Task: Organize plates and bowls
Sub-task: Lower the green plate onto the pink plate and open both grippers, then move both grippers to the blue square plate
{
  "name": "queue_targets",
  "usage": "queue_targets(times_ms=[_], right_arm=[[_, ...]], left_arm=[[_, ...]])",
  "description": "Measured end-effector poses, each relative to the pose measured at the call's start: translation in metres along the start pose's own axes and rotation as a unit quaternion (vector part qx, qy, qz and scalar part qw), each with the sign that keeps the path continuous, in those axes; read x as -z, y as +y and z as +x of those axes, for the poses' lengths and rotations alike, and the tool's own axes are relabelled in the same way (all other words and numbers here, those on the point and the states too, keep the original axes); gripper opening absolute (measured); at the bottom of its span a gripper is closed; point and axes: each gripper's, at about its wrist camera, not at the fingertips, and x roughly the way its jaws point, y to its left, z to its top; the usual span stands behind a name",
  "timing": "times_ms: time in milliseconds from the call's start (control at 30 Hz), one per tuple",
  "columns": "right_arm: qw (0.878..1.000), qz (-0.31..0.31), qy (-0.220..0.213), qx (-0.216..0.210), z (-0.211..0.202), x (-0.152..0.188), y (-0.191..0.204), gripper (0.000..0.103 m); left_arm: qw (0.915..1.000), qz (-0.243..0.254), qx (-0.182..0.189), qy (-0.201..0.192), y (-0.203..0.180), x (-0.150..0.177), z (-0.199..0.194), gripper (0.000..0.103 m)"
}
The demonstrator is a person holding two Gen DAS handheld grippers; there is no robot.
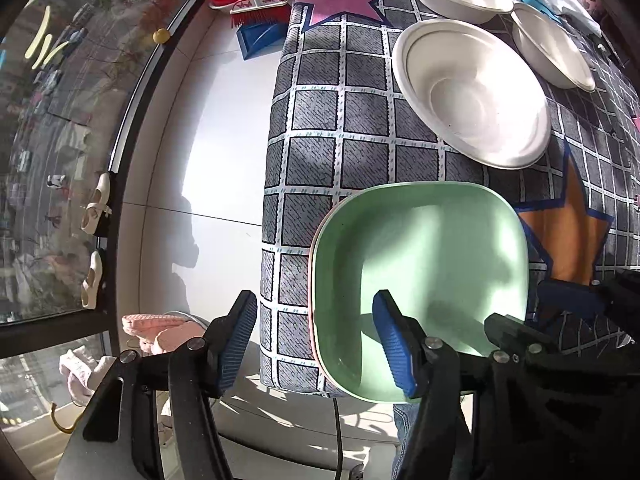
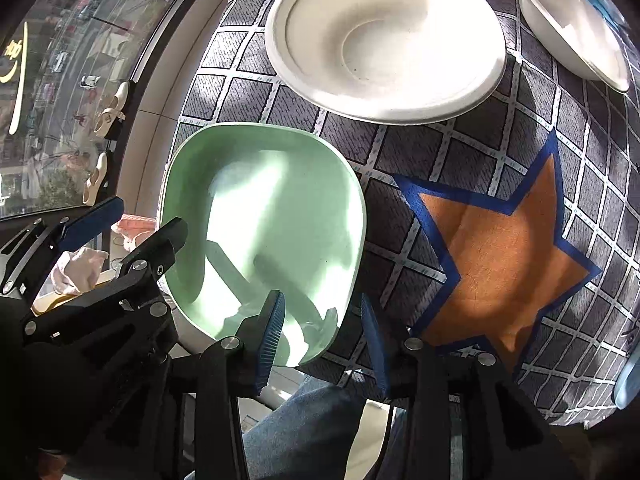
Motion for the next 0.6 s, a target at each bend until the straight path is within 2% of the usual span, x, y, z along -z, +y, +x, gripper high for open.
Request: queue_targets(times_ms=[67,133,367,500,600], right_arm=[[1.000,0.005,-0.013,0.004,-0.007,0.001,-0.009,0.071],[1.000,0.019,-0.020,-0.006,-0.013,0.003,-0.022,0.080],[0.996,0.085,-0.018,0.004,-0.019,0.018,-0.077,0.080],[0.990,0.136,-0.023,0.006,-0.026,0.033,-0.116,0.080],[0.981,0.189,-0.032,0.005,-0.034,0.048,-0.151,0.080]], left_arm=[[1.0000,-0.005,0.006,-0.003,0.004,0.000,-0.004,0.078],[0.9999,-0.008,0.011,-0.006,0.004,-0.001,-0.008,0.079],[0.9990,0.017,0.040,-0.010,-0.029,-0.006,-0.023,0.079],[0.9965,0.058,0.058,-0.016,-0.069,-0.012,-0.035,0.079],[0.9917,0.105,0.072,-0.018,-0.112,-0.018,-0.043,0.079]])
